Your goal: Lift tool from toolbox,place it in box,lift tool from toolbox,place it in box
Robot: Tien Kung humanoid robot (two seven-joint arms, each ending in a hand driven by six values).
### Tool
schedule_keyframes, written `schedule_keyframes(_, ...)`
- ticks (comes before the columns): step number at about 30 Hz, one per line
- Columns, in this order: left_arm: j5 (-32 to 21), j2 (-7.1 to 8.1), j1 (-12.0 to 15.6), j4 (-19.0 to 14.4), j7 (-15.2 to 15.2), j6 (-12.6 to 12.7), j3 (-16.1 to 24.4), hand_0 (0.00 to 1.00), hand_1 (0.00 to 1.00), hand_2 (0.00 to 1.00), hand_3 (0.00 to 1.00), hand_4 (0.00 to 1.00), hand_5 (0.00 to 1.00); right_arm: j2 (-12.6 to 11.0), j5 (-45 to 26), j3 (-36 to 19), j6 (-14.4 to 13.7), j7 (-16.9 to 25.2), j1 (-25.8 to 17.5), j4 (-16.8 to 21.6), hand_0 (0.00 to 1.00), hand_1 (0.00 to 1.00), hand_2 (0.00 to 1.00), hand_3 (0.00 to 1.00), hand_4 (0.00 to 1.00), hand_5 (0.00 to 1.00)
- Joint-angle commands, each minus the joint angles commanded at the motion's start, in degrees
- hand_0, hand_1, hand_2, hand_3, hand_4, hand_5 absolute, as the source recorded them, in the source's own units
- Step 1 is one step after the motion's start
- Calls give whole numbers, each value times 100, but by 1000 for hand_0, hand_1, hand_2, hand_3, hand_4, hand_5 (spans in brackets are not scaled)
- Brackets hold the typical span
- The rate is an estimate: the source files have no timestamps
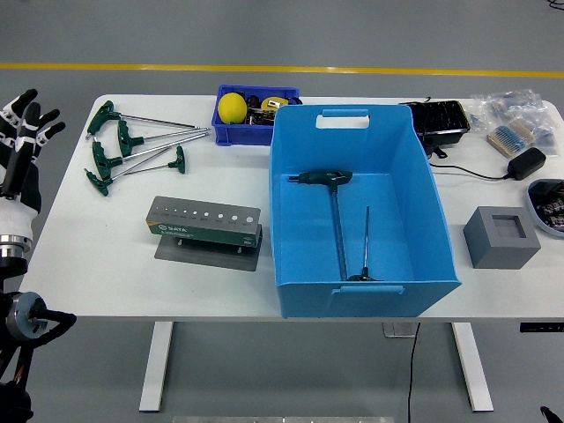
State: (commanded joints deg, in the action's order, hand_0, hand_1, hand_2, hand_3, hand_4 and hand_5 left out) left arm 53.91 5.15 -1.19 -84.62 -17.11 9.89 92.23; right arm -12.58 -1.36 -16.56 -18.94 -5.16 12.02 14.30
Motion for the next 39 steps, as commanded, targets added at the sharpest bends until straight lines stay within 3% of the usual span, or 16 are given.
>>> schedule_keyframes(8,63,-38,-304,102,34,-190,61,598,664,861,721,847,645,27,87,-61,-6,-38,-30,-4,681,650,709,555,784,717)
schedule_keyframes(10,65,-65,-326,101,44,-201,61,561,652,850,715,846,659,30,60,-49,-9,-29,-30,-5,680,651,710,554,784,717)
schedule_keyframes(22,-4,-53,-320,146,302,-408,-64,582,660,849,766,860,718,19,-19,-10,-9,6,-2,-8,678,652,710,554,784,719)
schedule_keyframes(27,312,-51,-323,141,941,-700,32,582,660,849,766,860,718,17,-21,-14,-8,4,-1,-8,678,652,710,554,784,719)
schedule_keyframes(28,410,-40,-333,145,1121,-799,57,653,680,854,805,896,868,14,-21,-9,-6,3,3,-7,679,650,710,554,784,718)
schedule_keyframes(33,551,-11,-373,125,1859,-1266,120,653,680,854,805,896,868,16,-43,-2,-4,7,1,-8,679,650,710,554,784,718)
schedule_keyframes(34,558,-2,-381,124,1984,-1363,112,698,707,862,803,915,919,16,-44,1,-4,7,0,-8,679,650,710,554,783,717)
schedule_keyframes(39,567,27,-400,147,2124,-1535,6,698,707,862,803,915,919,24,-49,7,-1,10,-15,-11,679,650,710,554,783,717)
